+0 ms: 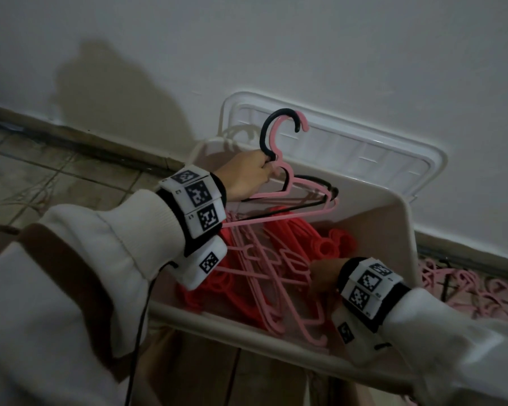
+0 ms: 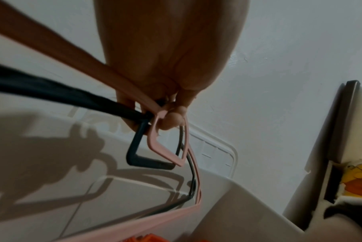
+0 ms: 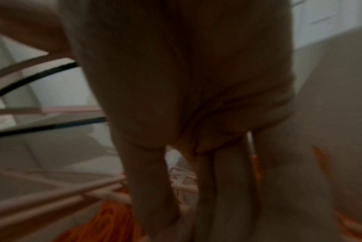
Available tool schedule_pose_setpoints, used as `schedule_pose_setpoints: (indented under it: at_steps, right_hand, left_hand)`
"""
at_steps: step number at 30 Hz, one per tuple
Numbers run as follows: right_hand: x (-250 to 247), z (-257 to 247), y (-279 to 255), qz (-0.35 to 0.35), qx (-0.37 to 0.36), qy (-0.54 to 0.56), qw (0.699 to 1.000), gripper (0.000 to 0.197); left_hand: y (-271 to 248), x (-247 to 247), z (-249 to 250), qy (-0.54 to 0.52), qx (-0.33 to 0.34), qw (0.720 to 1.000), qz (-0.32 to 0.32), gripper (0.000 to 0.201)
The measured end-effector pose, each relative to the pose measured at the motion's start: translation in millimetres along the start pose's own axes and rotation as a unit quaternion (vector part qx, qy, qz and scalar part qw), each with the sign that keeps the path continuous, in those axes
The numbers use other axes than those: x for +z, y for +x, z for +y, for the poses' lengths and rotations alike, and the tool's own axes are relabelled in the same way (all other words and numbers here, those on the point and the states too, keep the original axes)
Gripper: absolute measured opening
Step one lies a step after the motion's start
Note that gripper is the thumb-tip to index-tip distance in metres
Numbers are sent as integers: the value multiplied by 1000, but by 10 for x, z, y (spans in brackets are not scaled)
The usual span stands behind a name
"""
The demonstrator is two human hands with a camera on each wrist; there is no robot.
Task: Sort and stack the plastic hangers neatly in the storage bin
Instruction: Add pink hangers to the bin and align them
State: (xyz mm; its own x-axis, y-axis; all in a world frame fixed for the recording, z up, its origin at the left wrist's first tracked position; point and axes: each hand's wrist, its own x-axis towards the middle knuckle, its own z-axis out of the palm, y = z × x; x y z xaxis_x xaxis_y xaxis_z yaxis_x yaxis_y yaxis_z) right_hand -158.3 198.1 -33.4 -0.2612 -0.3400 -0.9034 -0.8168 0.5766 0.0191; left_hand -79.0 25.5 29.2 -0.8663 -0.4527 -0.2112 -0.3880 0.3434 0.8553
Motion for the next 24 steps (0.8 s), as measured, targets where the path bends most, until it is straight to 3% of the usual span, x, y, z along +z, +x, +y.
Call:
schedule_pose_setpoints:
  at_steps: [3, 5, 10, 15, 20, 24]
  right_hand:
    - [-80, 24, -57, 18, 21, 77, 997, 20]
    - [-144, 46, -127, 14, 30, 128, 991, 30]
    - [-206, 108, -388, 30, 3, 292, 956, 26]
    - [-212, 202, -599, 185, -11, 295, 937, 30]
    - [-154, 313, -846, 216, -42, 446, 867, 28]
    - [-77, 446, -1024, 222, -40, 507, 832, 33]
  left_hand:
    - [-7, -12, 20, 11, 10, 1000, -1, 21]
    - [-13, -34, 36, 30, 23, 999, 4, 27]
    - [-23, -48, 89, 77, 46, 996, 9, 33]
    - [-22, -16, 156, 76, 53, 996, 10, 30]
    - [-47, -76, 333, 89, 51, 994, 43, 31]
    - [-22, -108, 402, 106, 31, 993, 41, 32]
